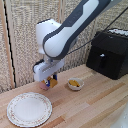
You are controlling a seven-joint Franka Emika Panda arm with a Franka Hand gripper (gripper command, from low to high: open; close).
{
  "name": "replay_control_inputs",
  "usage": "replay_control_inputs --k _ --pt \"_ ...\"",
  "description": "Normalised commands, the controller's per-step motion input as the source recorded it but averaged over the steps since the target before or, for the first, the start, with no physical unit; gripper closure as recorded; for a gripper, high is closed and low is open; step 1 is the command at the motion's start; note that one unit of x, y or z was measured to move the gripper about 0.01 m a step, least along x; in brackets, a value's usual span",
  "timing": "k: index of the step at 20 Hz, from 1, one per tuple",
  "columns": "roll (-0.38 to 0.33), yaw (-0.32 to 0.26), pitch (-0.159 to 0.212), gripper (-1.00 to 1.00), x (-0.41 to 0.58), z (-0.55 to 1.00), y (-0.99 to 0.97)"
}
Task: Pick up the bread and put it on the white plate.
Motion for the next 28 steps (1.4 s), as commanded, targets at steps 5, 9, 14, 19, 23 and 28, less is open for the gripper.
replay_control_inputs --k 5,9,14,19,23,28 --pt "0.000 0.118 0.054 1.00 0.216 -0.22 0.74" --pt "0.007 0.148 0.047 1.00 0.024 -0.34 0.56" --pt "0.018 0.150 0.012 1.00 0.031 -0.45 0.37" --pt "0.039 0.154 -0.011 1.00 0.243 -0.33 0.03" --pt "0.014 0.098 -0.114 1.00 0.267 -0.06 -0.01" --pt "0.000 0.055 -0.073 -1.00 0.123 0.00 -0.01"
